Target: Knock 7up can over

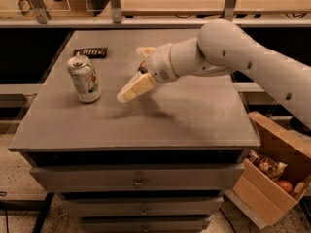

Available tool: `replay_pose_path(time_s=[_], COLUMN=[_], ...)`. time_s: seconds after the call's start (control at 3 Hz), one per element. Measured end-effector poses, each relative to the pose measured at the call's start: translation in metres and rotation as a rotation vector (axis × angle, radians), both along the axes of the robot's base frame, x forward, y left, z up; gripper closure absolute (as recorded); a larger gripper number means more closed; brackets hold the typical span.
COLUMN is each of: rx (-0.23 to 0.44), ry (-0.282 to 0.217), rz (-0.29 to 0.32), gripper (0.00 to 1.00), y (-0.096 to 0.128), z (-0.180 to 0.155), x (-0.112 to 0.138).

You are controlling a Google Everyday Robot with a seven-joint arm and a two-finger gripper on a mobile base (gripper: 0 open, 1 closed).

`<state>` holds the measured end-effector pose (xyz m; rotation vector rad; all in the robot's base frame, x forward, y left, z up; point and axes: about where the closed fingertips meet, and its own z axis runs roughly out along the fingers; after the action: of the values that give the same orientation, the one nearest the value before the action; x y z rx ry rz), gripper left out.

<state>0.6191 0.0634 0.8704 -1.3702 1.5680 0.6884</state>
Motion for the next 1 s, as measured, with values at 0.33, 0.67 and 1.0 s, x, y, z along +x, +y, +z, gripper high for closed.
replay_pose_path(time_s=[0.33, 0.67, 1.0], rx=[0.047, 0.065, 0.081], ry=[-0.003, -0.010, -0.008], rz=[0.013, 0.026, 0.044], gripper=[0.00, 0.00, 0.00], y=[0.015, 0.029, 0.041], z=[0.004, 0.006, 0.006], x=[0.001, -0.002, -0.007])
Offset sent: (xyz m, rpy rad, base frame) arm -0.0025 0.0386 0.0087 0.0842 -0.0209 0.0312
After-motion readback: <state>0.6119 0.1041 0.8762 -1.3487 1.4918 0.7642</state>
